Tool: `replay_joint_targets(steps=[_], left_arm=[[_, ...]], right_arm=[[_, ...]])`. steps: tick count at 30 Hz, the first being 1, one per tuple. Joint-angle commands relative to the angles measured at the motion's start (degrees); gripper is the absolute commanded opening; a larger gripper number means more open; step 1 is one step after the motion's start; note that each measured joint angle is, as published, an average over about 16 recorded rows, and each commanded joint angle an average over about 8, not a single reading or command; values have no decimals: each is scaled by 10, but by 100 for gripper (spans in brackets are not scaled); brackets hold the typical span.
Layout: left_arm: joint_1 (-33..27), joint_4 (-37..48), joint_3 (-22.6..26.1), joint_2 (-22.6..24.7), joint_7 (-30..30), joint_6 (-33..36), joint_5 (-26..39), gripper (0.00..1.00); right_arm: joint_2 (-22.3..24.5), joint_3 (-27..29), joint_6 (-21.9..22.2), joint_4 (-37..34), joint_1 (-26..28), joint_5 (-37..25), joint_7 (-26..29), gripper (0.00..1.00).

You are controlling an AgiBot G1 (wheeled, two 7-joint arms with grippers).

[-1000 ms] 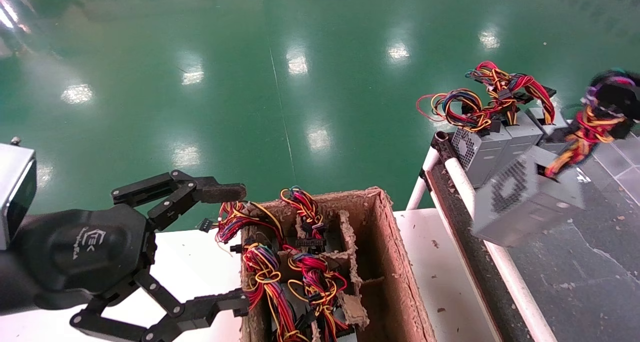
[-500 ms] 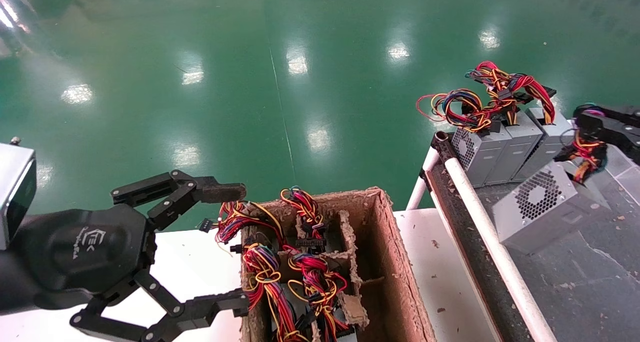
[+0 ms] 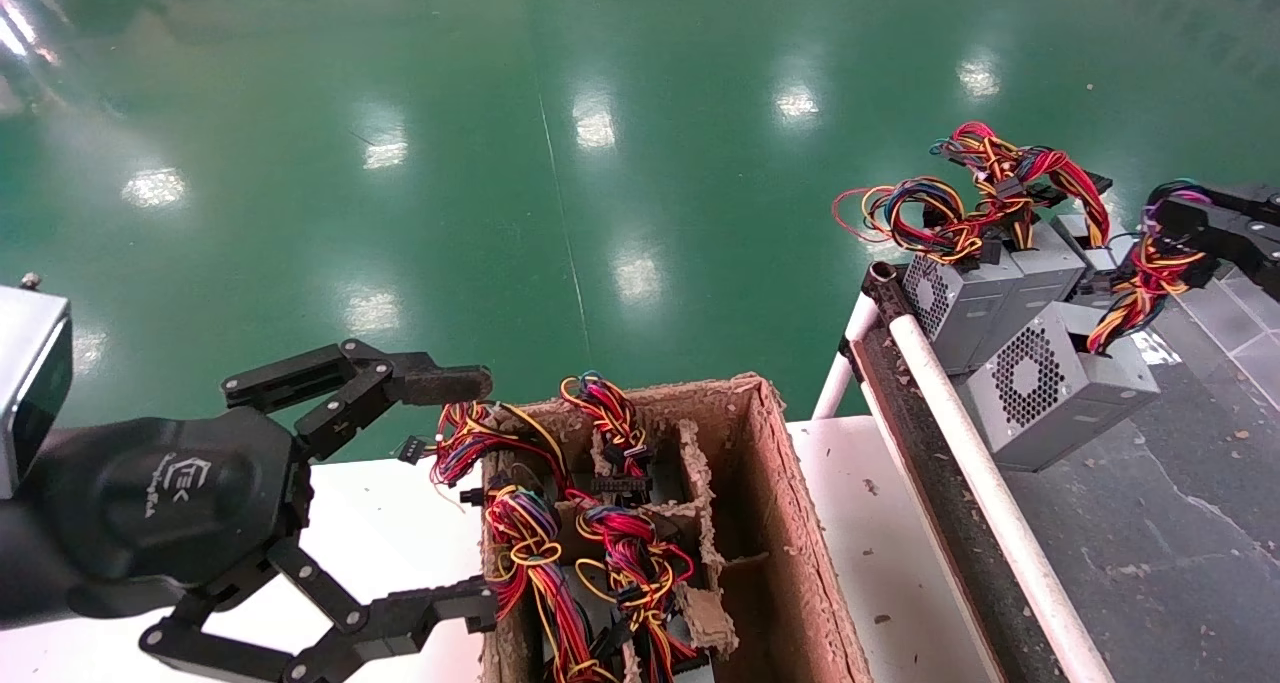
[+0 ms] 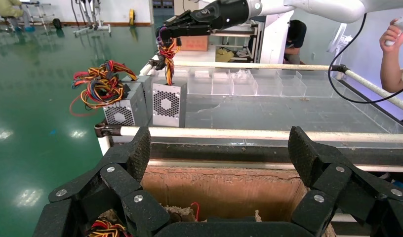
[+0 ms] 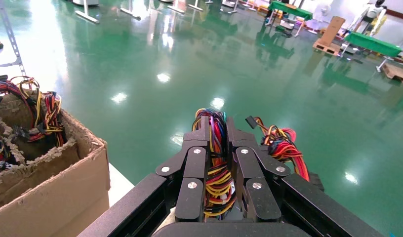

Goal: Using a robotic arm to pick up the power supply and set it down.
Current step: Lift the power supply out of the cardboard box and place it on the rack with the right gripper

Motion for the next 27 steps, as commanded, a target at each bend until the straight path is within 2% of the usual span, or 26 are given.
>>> replay_joint_targets(steps=[1, 18, 19, 26, 27], left_arm=[[0, 0, 0, 0, 0, 0, 0, 100], [0, 0, 0, 0, 0, 0, 0, 100], [0, 0, 0, 0, 0, 0, 0, 100], [0, 0, 0, 0, 0, 0, 0, 100], [0, 0, 0, 0, 0, 0, 0, 100]], right_arm=[[-4, -3, -1, -6, 7, -5, -2, 0], [-85, -54, 53, -30, 99, -91, 1, 0], [-88, -56, 56, -33, 103, -94, 0, 5], [-104, -62, 57, -60, 123, -104, -8, 93], [-105, -63, 56, -63, 125, -105, -9, 100]])
